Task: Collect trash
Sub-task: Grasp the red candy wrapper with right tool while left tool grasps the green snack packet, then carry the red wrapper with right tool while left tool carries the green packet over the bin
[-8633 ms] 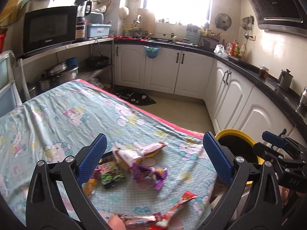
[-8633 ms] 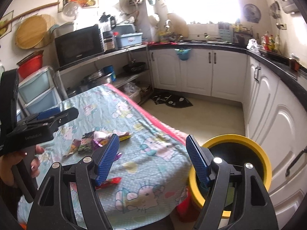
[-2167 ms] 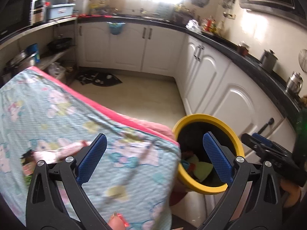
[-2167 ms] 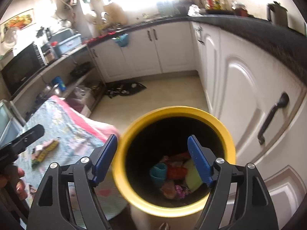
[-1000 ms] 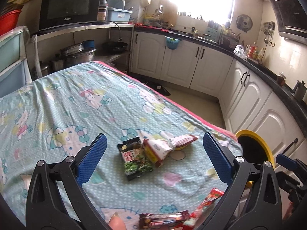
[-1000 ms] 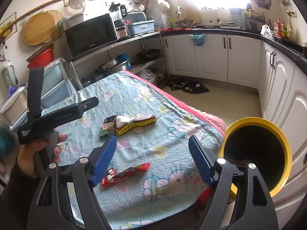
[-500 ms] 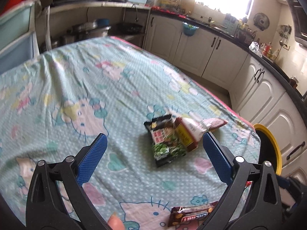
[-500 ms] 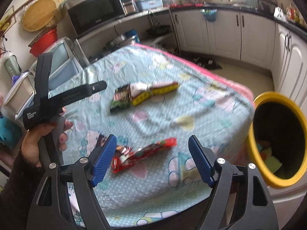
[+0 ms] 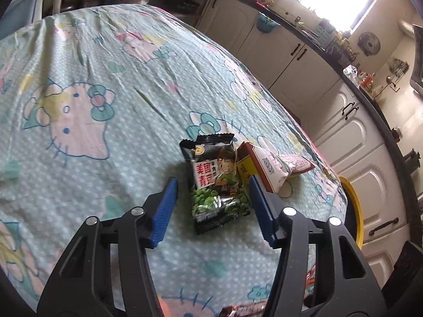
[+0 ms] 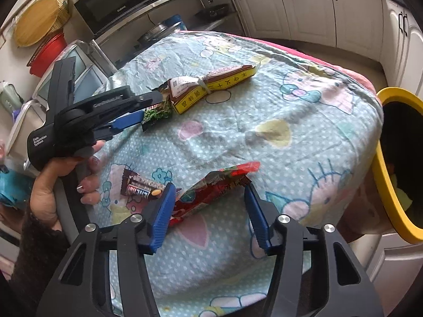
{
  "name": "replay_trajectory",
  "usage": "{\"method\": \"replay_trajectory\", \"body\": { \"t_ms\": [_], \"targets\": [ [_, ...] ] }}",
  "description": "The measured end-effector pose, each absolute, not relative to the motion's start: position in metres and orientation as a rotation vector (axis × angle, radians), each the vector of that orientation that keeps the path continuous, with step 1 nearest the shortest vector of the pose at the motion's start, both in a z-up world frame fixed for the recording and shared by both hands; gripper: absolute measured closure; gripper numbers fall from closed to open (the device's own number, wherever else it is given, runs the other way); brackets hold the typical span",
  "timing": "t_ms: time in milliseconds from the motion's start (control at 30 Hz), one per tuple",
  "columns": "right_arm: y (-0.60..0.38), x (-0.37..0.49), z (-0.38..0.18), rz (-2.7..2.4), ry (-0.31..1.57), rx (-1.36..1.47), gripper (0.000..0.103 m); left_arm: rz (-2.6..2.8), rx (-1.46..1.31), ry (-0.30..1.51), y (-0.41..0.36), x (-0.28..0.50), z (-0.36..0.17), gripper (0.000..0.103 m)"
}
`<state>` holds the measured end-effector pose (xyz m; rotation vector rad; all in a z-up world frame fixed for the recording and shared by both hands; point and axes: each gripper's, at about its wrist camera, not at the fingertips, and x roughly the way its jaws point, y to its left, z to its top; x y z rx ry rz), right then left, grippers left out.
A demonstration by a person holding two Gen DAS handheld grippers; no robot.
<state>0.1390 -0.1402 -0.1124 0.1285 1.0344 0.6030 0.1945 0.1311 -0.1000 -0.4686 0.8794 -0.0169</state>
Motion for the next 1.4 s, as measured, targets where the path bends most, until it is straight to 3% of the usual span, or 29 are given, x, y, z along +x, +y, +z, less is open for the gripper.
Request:
{"method": "replay_trajectory", "body": {
  "t_ms": [233,433,467,567,733,933,1400],
  "targets": [
    [-0.133,0.155,-0.116,0.594,1.044,0.137,0.063,0.001,-0.473,0.887,0.130,0.203,-0.104,0.073],
    [-0.126,0.170,-0.118,0.584,1.061,0.141,0.064,0.004,-0.464,0.888,0.132,0.205,-0.104,0.084],
    [-0.125,0.172,-0.118,0.583,1.060,0.135,0.064,0.014,-0.454,0.887,0.133,0.205,-0.104,0.094],
    [-0.119,0.177,-0.120,0.577,1.049,0.112,0.065,0.005,-0.470,0.884,0.138,0.204,-0.105,0.096],
    [-0.112,0.186,-0.120,0.566,1.025,0.063,0.081,0.001,-0.433,0.880,0.136,0.203,-0.104,0.097],
    [-0.111,0.188,-0.120,0.576,1.002,0.026,0.090,-0.011,-0.440,0.870,0.138,0.197,-0.104,0.099],
    [-0.121,0.172,-0.105,0.606,0.926,0.023,0.091,-0.015,-0.367,0.818,0.139,0.176,-0.079,0.101]
  ]
}}
